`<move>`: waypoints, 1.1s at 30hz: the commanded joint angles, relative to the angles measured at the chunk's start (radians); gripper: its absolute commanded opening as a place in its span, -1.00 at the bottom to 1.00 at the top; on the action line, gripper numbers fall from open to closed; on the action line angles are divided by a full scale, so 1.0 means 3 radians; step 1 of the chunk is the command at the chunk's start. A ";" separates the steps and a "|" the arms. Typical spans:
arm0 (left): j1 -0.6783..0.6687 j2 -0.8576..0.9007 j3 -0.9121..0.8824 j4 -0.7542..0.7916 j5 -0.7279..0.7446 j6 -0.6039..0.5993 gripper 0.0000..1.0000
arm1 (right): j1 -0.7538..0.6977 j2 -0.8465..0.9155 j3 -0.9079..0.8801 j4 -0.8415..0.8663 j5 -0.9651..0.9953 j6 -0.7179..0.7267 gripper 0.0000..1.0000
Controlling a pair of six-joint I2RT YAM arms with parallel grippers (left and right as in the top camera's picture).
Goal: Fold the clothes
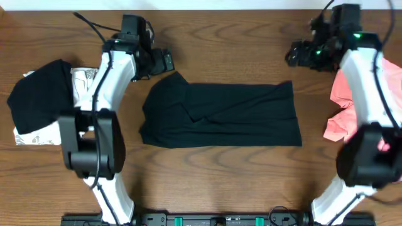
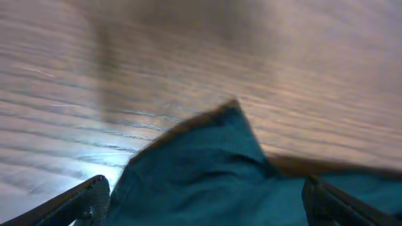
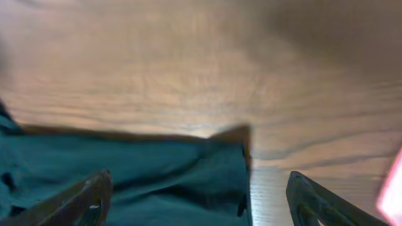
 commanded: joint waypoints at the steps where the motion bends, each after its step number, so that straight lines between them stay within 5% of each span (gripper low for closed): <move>1: -0.0064 0.0136 0.0048 0.0031 0.0089 0.0244 0.96 | -0.0001 0.0290 0.0009 0.0006 -0.0163 -0.0071 0.72; 33: -0.0149 0.0479 0.0039 0.0582 0.0075 0.0281 0.96 | 0.0094 0.0704 0.0006 0.0320 -0.0186 -0.0141 0.54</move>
